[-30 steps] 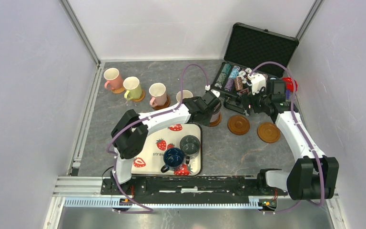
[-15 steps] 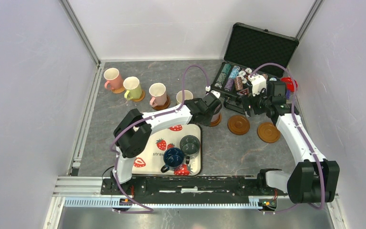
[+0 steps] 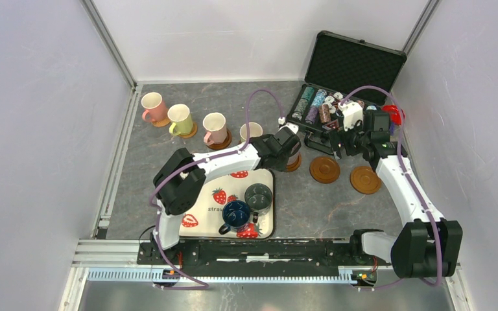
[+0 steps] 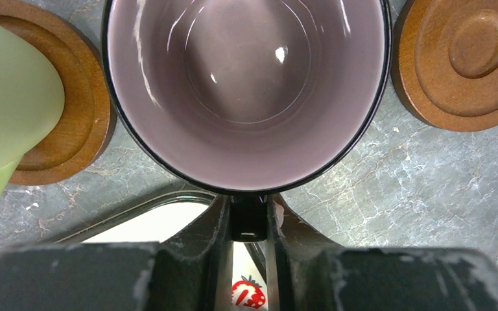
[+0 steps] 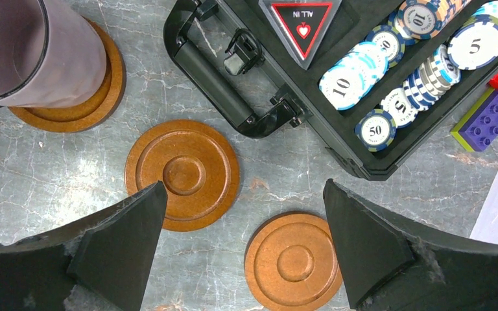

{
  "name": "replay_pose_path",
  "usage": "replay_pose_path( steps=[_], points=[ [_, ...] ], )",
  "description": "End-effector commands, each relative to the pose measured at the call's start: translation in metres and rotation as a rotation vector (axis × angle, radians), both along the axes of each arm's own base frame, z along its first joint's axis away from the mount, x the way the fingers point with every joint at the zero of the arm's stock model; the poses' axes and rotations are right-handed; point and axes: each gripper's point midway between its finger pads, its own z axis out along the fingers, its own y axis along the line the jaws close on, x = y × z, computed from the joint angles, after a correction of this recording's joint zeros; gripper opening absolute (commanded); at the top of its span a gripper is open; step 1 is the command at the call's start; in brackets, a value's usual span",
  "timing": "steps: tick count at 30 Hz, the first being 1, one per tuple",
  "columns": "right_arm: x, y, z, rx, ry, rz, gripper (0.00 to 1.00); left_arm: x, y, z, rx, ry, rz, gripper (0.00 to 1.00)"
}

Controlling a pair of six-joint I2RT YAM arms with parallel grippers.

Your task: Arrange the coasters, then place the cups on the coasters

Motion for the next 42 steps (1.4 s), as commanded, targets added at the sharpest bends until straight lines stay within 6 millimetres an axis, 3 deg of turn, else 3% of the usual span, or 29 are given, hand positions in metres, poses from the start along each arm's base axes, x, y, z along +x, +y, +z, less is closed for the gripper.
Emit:
replay_pose_path(
  steps=[1,10,18,29,34,42],
  points=[
    [-0.003,0.002,0.004,0.016,-0.022,0.005,0.98,-0.004,-0.002,0.019,-0.07,-0.006,0.058,0.23],
    [-0.006,0.002,0.001,0.018,-0.018,0.005,0.98,-0.006,-0.005,0.026,-0.076,-0.009,0.047,0.22],
    [-0.007,0.003,0.001,0.021,-0.022,0.005,0.98,-0.009,-0.008,0.022,-0.067,0.013,0.029,0.28],
    [-0.007,0.002,0.0,0.022,-0.023,0.003,0.98,-0.01,-0.006,0.028,-0.062,0.014,0.032,0.5],
    [-0.007,0.002,-0.001,0.024,-0.02,0.008,0.98,-0.007,-0.006,0.05,-0.088,-0.025,0.02,0.64],
    [-0.009,0.01,-0.001,0.031,-0.014,0.066,0.98,-0.012,0.012,0.118,-0.149,-0.146,-0.041,0.95]
  ],
)
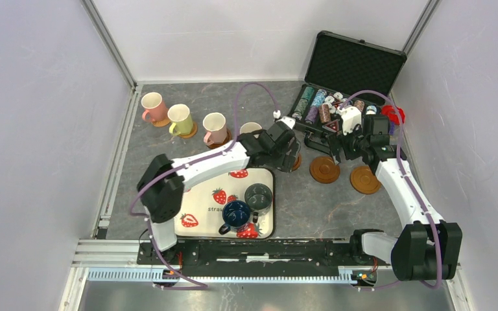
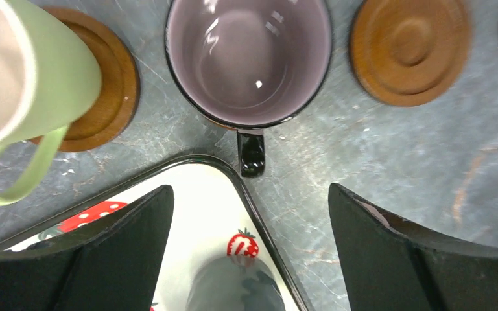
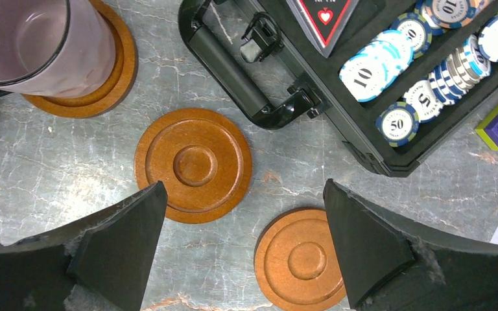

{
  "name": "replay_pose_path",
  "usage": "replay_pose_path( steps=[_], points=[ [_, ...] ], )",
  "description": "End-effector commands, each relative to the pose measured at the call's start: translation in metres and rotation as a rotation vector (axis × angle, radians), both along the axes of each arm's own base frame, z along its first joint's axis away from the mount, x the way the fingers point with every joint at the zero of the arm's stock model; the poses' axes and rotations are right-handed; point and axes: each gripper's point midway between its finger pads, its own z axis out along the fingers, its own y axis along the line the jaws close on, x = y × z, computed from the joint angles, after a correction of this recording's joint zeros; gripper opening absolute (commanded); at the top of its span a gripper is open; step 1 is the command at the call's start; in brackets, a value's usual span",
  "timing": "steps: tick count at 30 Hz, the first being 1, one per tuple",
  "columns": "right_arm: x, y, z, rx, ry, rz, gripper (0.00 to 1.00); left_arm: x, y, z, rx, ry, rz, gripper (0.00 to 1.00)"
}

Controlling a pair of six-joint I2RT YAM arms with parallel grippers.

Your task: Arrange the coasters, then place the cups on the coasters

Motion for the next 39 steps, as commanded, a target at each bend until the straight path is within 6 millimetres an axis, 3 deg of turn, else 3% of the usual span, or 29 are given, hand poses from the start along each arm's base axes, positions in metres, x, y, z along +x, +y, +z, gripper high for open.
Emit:
replay_pose_path(
  steps=[1,7,12,15,18,22,28,32,39],
  points=[
    [0.0,0.01,0.01,0.026,-0.033,0.072,0.98,0.001,0.007,0.086,-0.113,-0.162,-0.054,0.99],
    [-0.013,0.04,0.005,0.11,-0.038,0.242,0.98,-0.013,0.049,0.115,-0.144,-0.148,-0.16,1.0],
    [-0.032,0.074,-0.009,0.12,-0.018,0.405,0.98,-0.006,0.117,0.119,-0.18,-0.086,-0.196,1.0],
    [-0.055,0.105,-0.024,0.09,-0.004,0.553,0.98,0.002,0.155,0.129,-0.193,-0.092,-0.18,1.0],
    [-0.074,0.131,-0.037,0.077,-0.006,0.665,0.98,0.001,0.18,0.13,-0.137,-0.104,-0.196,1.0],
    [-0.091,0.15,-0.054,0.057,0.015,0.759,0.98,-0.017,0.211,0.121,-0.124,-0.039,-0.227,1.0],
    [-0.101,0.175,-0.061,0.037,0.005,0.848,0.98,-0.071,0.224,0.095,-0.082,0.117,-0.44,1.0],
    [-0.105,0.188,-0.065,0.035,-0.047,0.854,0.98,-0.085,0.23,0.08,-0.051,0.133,-0.497,1.0],
    [-0.129,0.217,-0.071,0.088,-0.065,0.88,0.98,-0.109,0.229,0.054,0.011,0.146,-0.63,1.0]
  ],
)
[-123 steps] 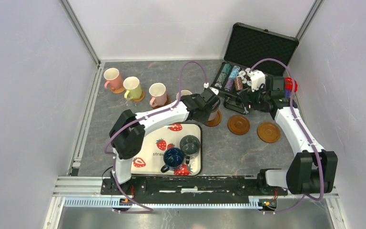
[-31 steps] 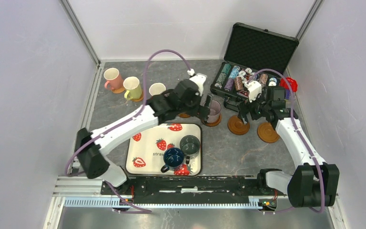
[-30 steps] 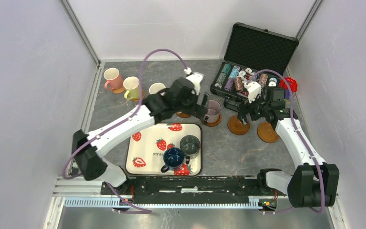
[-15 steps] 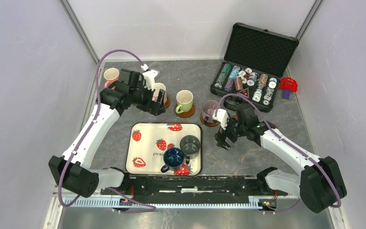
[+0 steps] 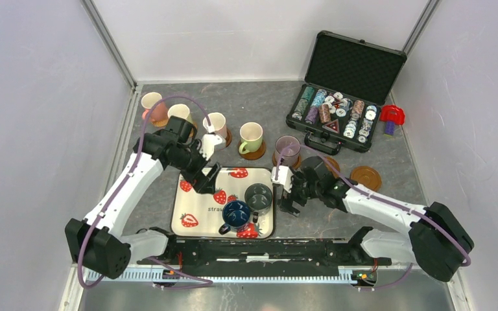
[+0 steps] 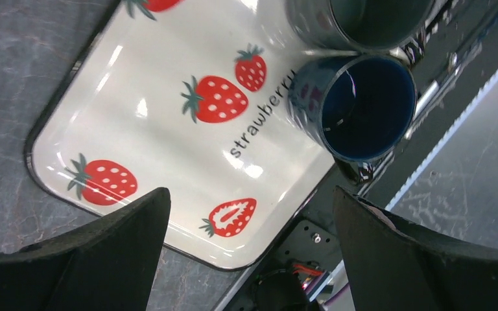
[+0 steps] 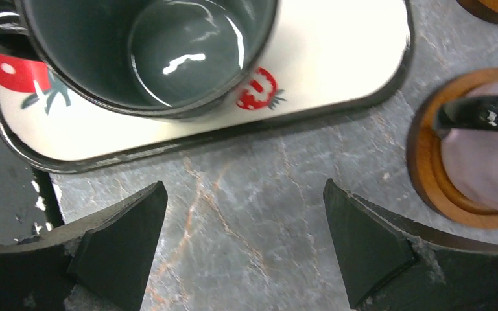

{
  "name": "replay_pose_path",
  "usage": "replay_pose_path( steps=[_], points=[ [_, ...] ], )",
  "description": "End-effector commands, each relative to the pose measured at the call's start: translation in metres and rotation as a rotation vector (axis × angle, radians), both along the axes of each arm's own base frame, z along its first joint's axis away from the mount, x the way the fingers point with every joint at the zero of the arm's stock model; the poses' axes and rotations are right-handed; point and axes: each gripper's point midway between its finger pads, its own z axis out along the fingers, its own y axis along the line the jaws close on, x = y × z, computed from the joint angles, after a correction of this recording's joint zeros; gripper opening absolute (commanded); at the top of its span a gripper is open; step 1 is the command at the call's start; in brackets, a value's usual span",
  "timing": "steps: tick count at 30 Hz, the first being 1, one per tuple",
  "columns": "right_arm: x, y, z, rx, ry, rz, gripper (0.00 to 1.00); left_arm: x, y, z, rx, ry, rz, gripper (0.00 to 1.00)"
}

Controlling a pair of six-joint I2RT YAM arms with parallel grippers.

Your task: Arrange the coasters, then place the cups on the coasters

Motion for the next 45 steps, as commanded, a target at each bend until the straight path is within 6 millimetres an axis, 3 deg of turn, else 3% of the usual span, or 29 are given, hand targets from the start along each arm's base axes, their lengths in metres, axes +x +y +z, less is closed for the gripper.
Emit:
replay_pose_path(
  steps=[1,11,21,30,33,38,45],
  points=[
    [0.004,0.023,0.012,0.09,-0.047,-0.049,0.98,-0.02,-0.002,-0.011,0.021,-0.046,-0.172,1.0],
    [-0.007,0.069,0.025,0.222,-0.082,-0.094,0.98,-0.001,-0.002,-0.016,0.027,-0.075,-0.045,1.0],
    [0.024,0.09,0.031,0.283,-0.043,-0.301,0.98,0.011,0.009,-0.011,0.025,-0.061,0.093,1.0],
    [0.05,0.111,0.042,0.352,-0.019,-0.431,0.98,0.023,0.011,-0.014,0.045,-0.086,0.105,0.99],
    [0.054,0.108,0.042,0.324,-0.037,-0.431,0.98,0.027,0.009,-0.015,0.038,-0.084,0.105,0.97],
    [0.047,0.074,0.035,0.236,-0.05,-0.399,0.98,0.033,0.002,-0.023,0.031,-0.095,0.051,0.9],
    [0.016,0.055,0.044,0.22,-0.044,-0.264,0.98,0.043,-0.019,-0.038,0.027,-0.121,-0.03,0.64]
  ],
)
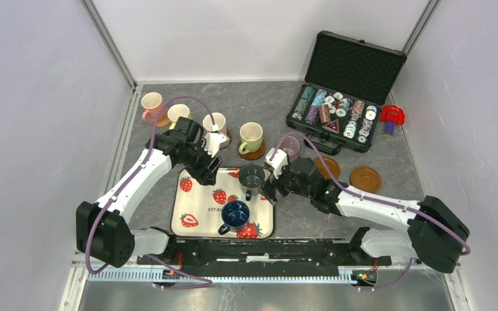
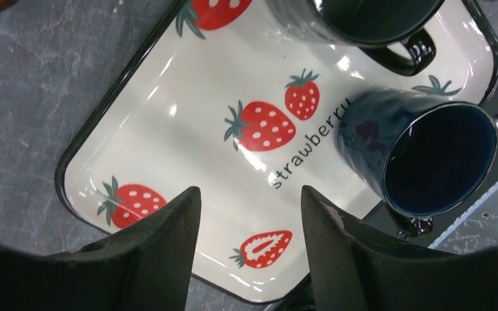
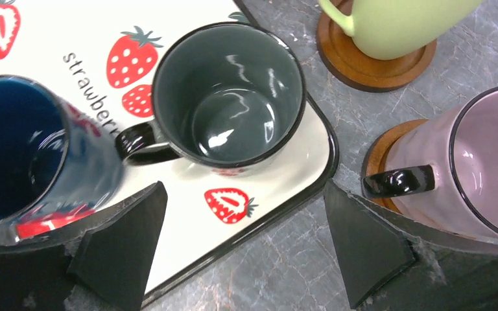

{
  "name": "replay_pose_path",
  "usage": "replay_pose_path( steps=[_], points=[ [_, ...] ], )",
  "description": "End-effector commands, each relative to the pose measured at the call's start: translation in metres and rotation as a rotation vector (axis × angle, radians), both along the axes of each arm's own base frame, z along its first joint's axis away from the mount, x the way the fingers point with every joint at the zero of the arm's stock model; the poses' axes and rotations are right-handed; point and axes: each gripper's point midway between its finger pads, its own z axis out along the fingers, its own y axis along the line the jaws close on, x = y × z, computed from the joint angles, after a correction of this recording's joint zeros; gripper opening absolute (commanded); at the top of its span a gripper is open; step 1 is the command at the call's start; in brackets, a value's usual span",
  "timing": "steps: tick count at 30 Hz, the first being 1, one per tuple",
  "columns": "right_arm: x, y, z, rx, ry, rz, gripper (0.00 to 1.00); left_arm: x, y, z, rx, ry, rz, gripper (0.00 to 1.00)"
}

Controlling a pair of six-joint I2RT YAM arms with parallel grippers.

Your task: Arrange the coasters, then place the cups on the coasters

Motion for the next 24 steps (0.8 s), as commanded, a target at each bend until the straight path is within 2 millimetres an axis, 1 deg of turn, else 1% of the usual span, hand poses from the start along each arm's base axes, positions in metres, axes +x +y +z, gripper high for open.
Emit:
replay_pose_path(
  steps=[1,4,7,11,12,17,20,24],
  points=[
    [-0.022,-0.009,-0.003,-0.038,0.01,0.101,0.98,0.017,-0.029,0.002,-0.048,-0.089,-0.084,0.63],
    [-0.031,-0.01,-0.009,-0.041,0.055,0.126,0.98,0.015,-0.049,-0.003,-0.066,-0.083,-0.119,0.59],
    [-0.039,-0.005,-0.01,-0.024,0.099,0.156,0.98,0.005,-0.067,-0.011,-0.079,-0.065,-0.167,0.5],
    [-0.047,-0.008,-0.014,-0.023,0.13,0.185,0.98,-0.01,-0.086,-0.026,-0.084,-0.045,-0.231,0.39],
    [-0.049,-0.009,-0.014,-0.022,0.136,0.189,0.98,-0.013,-0.091,-0.027,-0.09,-0.044,-0.237,0.38],
    [-0.053,-0.018,-0.016,-0.02,0.158,0.188,0.98,-0.018,-0.116,-0.027,-0.132,-0.042,-0.243,0.36],
    [-0.051,-0.02,-0.014,-0.004,0.178,0.161,0.98,-0.021,-0.131,-0.024,-0.159,-0.041,-0.242,0.34],
    [-0.048,-0.019,-0.014,-0.001,0.188,0.144,0.98,-0.022,-0.15,-0.023,-0.189,-0.051,-0.251,0.34]
  ],
)
